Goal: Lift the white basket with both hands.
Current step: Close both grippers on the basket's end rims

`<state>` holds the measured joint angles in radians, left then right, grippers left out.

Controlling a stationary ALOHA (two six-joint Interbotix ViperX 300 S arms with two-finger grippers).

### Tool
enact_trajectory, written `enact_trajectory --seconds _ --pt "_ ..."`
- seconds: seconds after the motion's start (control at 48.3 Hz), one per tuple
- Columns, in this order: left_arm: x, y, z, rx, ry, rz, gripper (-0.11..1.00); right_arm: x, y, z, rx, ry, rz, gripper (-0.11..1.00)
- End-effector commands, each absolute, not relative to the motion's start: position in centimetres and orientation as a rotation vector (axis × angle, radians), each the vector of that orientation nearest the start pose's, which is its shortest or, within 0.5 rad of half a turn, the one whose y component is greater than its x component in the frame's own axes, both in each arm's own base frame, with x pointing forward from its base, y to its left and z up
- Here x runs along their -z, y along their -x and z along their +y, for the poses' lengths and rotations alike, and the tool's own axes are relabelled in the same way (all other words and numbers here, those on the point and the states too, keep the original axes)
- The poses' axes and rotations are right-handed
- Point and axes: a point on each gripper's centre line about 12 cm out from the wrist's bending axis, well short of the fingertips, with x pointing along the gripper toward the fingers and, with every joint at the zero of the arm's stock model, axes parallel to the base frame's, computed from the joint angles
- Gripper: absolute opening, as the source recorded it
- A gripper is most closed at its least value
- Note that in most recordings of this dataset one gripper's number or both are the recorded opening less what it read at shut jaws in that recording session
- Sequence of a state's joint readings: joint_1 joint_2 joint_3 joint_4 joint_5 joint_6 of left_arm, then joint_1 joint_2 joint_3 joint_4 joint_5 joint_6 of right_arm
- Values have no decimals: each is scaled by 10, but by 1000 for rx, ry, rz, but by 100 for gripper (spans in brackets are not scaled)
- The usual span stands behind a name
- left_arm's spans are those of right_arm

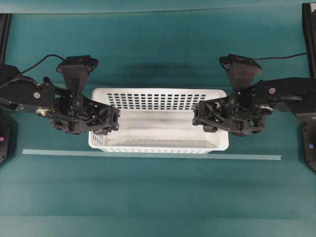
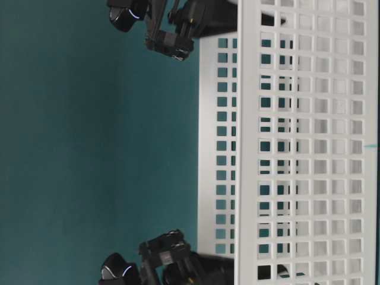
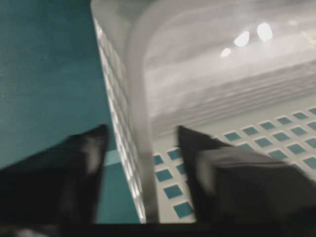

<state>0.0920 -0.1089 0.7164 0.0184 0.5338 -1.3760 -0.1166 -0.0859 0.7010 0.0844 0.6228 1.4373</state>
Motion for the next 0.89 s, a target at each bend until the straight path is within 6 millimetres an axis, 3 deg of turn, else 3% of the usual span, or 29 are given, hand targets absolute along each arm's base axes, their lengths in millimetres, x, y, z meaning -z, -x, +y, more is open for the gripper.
enact_trajectory --seconds 0.0,0.041,0.104,0.207,0.704,0.87 --pt "-149 -323 32 -853 1234 905 40 -142 -323 -32 974 -1409 937 46" --pt "-148 -323 31 -850 1227 911 28 -143 -324 -32 970 -1414 932 33" --pt "-148 -322 31 -844 1217 917 14 -143 -324 -33 972 -1421 931 21" --pt "-149 -322 30 -834 1206 919 3 -143 -325 -31 972 -1431 932 21" --pt "-152 -327 32 -828 1214 903 2 -143 -322 -36 975 -1423 934 21" --pt "-162 -328 33 -811 1219 877 2 -147 -322 -36 947 -1400 933 21"
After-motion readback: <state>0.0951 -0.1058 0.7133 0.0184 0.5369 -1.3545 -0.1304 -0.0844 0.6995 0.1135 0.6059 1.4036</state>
